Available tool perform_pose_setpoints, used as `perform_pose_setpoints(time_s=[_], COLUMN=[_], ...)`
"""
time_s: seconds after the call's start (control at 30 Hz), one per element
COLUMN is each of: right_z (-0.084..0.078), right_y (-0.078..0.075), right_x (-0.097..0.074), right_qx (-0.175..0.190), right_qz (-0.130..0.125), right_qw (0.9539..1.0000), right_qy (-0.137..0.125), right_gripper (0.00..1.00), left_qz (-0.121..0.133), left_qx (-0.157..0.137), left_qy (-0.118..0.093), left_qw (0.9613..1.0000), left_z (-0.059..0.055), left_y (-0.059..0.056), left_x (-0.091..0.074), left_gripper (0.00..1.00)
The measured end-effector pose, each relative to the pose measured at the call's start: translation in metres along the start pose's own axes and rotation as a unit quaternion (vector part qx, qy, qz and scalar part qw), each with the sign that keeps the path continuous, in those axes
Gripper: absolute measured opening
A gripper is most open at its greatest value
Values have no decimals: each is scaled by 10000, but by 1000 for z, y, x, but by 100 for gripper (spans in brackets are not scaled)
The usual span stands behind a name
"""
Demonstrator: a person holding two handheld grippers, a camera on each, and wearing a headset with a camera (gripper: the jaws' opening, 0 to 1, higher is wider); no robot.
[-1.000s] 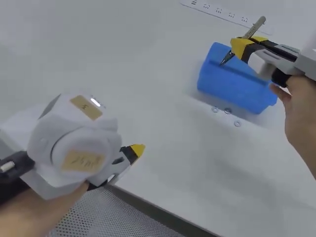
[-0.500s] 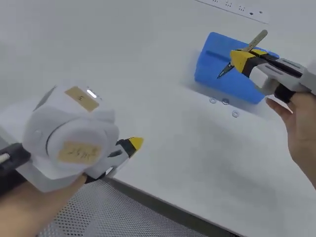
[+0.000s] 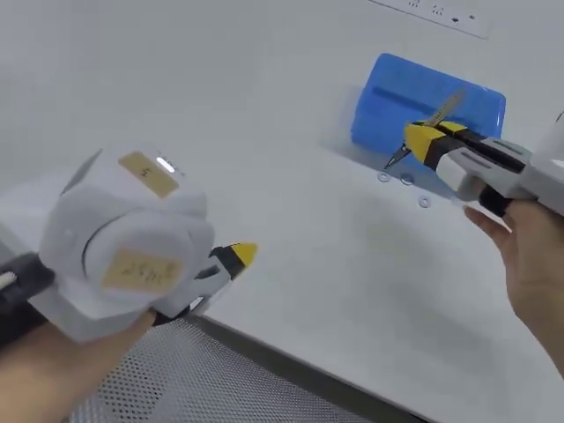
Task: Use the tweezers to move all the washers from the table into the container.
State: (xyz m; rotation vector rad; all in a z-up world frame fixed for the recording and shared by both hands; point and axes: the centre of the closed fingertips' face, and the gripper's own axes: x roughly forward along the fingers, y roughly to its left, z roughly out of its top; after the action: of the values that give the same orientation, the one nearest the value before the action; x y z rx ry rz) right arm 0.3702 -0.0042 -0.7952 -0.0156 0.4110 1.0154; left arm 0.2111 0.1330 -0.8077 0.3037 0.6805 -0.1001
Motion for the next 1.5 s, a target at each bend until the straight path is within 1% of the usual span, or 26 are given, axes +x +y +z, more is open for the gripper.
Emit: perform_pose_setpoints(time_s=[0.2, 0.43, 0.6, 0.7, 0.73, 0.8, 0.97, 1.07, 1.23, 1.3, 1.4, 1.5], right_z=[-8, -7, -13, -16, -15, -16, -19, -19, -19, -19, -19, -19], right_y=[1, 1, 1, 1, 1, 1, 6, 7, 7, 7, 7, 5], right_x=[2, 5, 8, 8, 8, 8, 6, 6, 8, 9, 10, 12], right_qx=[-138, -225, -280, -344, -364, -374, -564, -605, -850, -830, -792, -757], right_qz=[-38, -55, -59, -78, -82, -81, -30, -27, -128, -157, -227, -301], right_qw=[9999, 9997, 9995, 9993, 9993, 9992, 9983, 9980, 9958, 9959, 9961, 9961], right_qy=[65, 22, 95, 98, 53, 73, 144, 162, 302, 339, 307, 337], right_gripper=[3, 3, 3, 3, 3, 3, 3, 3, 2, 2, 2, 2], left_qz=[3, -4, -5, 2, 6, 11, 10, 16, 31, 19, -13, -47], left_qx=[-5, 12, 18, 25, 25, 20, 28, 13, 8, 2, -6, 18], left_qy=[10, 26, 35, 46, 47, 48, 47, 44, 45, 17, -8, -8], left_qw=[10000, 10000, 10000, 10000, 10000, 10000, 10000, 10000, 10000, 10000, 10000, 10000], left_z=[0, -1, -1, -1, -1, -1, -1, -1, -1, -1, 0, 0], left_y=[0, 0, 0, 0, 0, 1, 0, 0, 1, 1, 0, -2], left_x=[0, 0, 0, 0, 0, 0, 0, 0, 0, 0, -1, 0], left_gripper=[79, 79, 79, 79, 79, 79, 79, 79, 79, 79, 79, 79])
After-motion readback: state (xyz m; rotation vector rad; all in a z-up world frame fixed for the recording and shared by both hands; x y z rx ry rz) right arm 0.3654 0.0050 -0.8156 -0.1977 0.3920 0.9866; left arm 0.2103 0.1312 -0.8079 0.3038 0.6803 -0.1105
